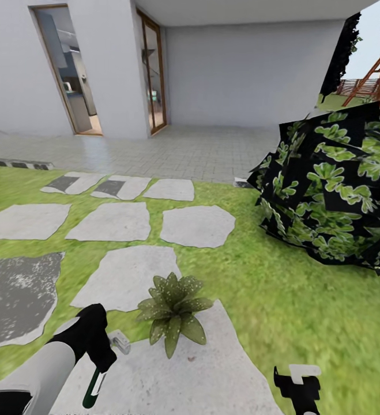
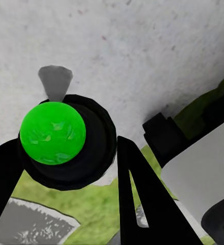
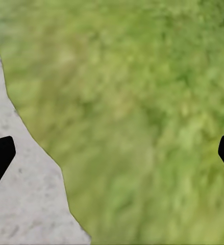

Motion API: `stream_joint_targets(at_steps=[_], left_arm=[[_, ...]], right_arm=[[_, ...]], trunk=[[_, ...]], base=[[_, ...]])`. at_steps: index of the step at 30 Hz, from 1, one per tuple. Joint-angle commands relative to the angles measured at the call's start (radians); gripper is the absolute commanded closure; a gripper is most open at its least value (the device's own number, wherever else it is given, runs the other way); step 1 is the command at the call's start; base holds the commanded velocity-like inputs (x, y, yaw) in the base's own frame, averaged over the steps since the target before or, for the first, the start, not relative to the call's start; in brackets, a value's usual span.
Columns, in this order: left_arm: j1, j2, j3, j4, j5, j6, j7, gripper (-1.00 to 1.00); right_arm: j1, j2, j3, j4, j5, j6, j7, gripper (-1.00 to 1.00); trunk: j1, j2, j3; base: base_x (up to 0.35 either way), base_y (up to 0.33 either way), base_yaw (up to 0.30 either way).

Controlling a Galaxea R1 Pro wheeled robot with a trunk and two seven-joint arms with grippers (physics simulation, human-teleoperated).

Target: Pick up the pesticide atomizer in the garden and spray insectifuge to fully cover both potted plants in the garden.

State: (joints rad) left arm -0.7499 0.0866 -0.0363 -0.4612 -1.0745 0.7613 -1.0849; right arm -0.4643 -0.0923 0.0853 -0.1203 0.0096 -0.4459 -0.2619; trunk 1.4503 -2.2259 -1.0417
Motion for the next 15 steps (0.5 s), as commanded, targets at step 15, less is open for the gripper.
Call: stream_joint_targets(at_steps=[15], left_arm=[[0.000,-0.001,-0.001,-0.036,0.002,0.007,-0.007,1.00]], right_arm=[[-0.001,-0.001,0.008,0.001,0.000,0.000,-0.008,-1.00]], trunk=[[0.000,0.000,-0.001]], base=[[0.000,-0.223,0.004]])
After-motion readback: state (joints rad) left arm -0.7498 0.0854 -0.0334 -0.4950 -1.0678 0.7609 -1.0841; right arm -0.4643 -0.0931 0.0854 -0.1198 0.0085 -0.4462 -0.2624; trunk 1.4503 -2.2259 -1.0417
